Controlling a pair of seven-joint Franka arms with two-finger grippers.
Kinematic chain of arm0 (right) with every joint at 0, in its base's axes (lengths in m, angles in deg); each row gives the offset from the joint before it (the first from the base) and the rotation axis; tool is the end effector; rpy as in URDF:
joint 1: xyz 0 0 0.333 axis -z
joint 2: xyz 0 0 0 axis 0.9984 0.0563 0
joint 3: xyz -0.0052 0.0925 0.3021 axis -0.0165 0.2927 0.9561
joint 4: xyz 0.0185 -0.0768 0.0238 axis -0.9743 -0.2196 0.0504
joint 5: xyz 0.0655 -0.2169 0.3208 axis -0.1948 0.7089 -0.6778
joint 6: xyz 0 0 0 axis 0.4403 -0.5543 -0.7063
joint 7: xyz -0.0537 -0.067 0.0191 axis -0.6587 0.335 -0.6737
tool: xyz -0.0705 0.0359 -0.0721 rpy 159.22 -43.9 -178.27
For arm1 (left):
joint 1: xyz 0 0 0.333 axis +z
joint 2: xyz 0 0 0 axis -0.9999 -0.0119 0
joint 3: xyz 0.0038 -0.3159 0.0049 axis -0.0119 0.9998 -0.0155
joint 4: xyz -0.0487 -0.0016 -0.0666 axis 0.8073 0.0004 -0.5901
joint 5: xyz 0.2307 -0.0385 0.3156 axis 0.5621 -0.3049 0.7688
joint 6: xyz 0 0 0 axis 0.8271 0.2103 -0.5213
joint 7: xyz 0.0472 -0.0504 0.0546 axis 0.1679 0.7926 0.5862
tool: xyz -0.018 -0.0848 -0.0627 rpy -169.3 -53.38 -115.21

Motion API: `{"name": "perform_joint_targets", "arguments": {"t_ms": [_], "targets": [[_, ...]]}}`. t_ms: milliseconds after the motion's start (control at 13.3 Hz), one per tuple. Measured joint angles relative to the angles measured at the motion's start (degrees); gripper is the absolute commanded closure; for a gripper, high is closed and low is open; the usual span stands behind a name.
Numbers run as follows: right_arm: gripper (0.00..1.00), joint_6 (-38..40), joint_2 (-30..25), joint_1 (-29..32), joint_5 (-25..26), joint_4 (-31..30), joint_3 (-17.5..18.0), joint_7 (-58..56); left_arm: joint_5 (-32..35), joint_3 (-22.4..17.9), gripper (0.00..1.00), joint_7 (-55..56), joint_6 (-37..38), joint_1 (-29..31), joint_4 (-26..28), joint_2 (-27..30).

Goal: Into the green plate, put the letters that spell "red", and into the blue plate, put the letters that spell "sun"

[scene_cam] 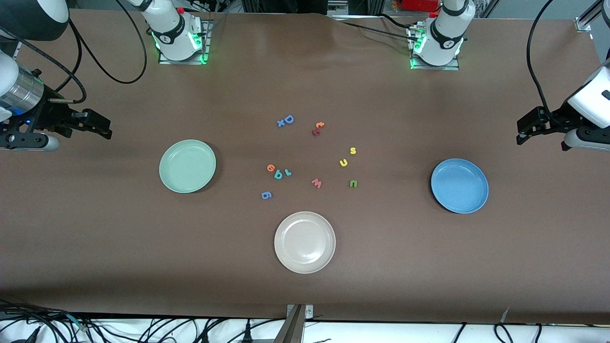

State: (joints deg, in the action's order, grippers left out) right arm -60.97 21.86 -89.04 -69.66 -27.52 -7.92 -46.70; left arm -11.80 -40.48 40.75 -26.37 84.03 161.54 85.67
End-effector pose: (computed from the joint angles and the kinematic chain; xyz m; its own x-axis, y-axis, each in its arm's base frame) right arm 0.5845 0.0421 0.5719 0.9995 -0.0291 -0.0130 -0.0291 -0.9996 0.0034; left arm 0.5867 -0.0098 0.6009 0.9862 -0.1443 0.0816 -0.1422 -0.9893 -0.0312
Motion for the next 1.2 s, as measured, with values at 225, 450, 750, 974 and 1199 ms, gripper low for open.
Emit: {"name": "perform_joint_targets", "arguments": {"t_ms": [225,450,750,974,1199], "targets": [[0.00,-0.3,0.0,0.0,0.0,0.0,0.0,0.0,0.0,0.0,0.00,0.0,0.0,0.0,0.0,0.0],[0.00,-0.3,0.0,0.0,0.0,0.0,0.0,0.0,0.0,0.0,0.00,0.0,0.0,0.0,0.0,0.0],[0.00,0.4,0.0,0.0,0.0,0.0,0.0,-0.7,0.0,0.1,0.00,0.0,0.0,0.0,-0.1,-0.1],[0.00,0.4,0.0,0.0,0.0,0.0,0.0,-0.9,0.0,0.1,0.00,0.0,0.0,0.0,-1.5,-0.6],[0.00,0.5,0.0,-0.1,0.0,0.0,0.1,-1.3,0.0,0.1,0.00,0.0,0.0,0.0,-1.9,-0.9]]}}
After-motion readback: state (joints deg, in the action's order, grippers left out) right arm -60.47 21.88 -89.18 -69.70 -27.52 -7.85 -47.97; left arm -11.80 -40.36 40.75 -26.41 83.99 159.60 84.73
